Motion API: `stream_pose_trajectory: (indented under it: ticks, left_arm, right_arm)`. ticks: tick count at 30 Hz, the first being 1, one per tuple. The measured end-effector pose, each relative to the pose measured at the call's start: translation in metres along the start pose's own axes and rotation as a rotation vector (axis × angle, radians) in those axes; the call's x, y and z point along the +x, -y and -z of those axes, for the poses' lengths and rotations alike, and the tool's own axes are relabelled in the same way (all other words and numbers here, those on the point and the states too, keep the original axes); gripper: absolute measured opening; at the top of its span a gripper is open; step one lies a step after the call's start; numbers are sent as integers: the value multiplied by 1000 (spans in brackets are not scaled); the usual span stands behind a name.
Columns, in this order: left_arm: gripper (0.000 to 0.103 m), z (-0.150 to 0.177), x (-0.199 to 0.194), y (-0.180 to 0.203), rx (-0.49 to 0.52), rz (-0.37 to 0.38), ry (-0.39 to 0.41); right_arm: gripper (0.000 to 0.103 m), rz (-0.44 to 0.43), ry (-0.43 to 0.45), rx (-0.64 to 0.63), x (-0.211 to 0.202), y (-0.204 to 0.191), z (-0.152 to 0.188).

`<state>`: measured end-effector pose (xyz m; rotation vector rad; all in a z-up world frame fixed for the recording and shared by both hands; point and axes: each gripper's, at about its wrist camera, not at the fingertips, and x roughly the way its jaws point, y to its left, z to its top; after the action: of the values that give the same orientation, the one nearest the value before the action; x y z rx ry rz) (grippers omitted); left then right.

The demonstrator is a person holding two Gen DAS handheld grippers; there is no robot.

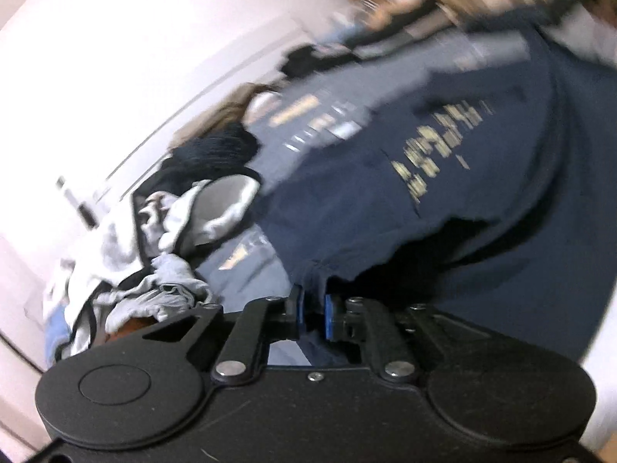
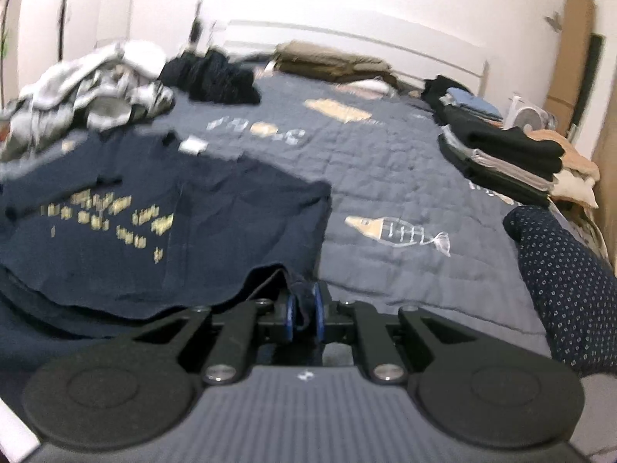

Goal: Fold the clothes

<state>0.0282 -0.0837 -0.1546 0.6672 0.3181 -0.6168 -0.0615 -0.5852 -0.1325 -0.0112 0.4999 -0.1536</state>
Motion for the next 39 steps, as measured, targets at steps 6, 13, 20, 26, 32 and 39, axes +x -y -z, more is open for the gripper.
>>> stream_pose_trajectory:
  ticks: [6, 13, 20, 26, 32, 39]
  left_arm:
    - [8, -32, 0, -48, -301, -55, 128]
    - [8, -63, 72, -76, -438, -46, 54]
    - [8, -63, 147, -91, -501, -46, -11]
    - [8, -69, 187, -120, -556, -67, -21]
    - [23, -71, 234, -130, -583, -120, -173]
    - [43, -54, 211, -126, -626, -196, -176]
  right_arm:
    - [8, 4, 68, 103, -5, 14, -15]
    - [7, 17, 21, 202, 65, 28, -43]
    - [6, 25, -72, 235, 151, 26, -50]
    - [6, 29, -57, 217, 196, 33, -80]
    - [11, 58, -129, 157, 251, 39, -86]
    - [26, 179, -174, 151, 241, 52, -72]
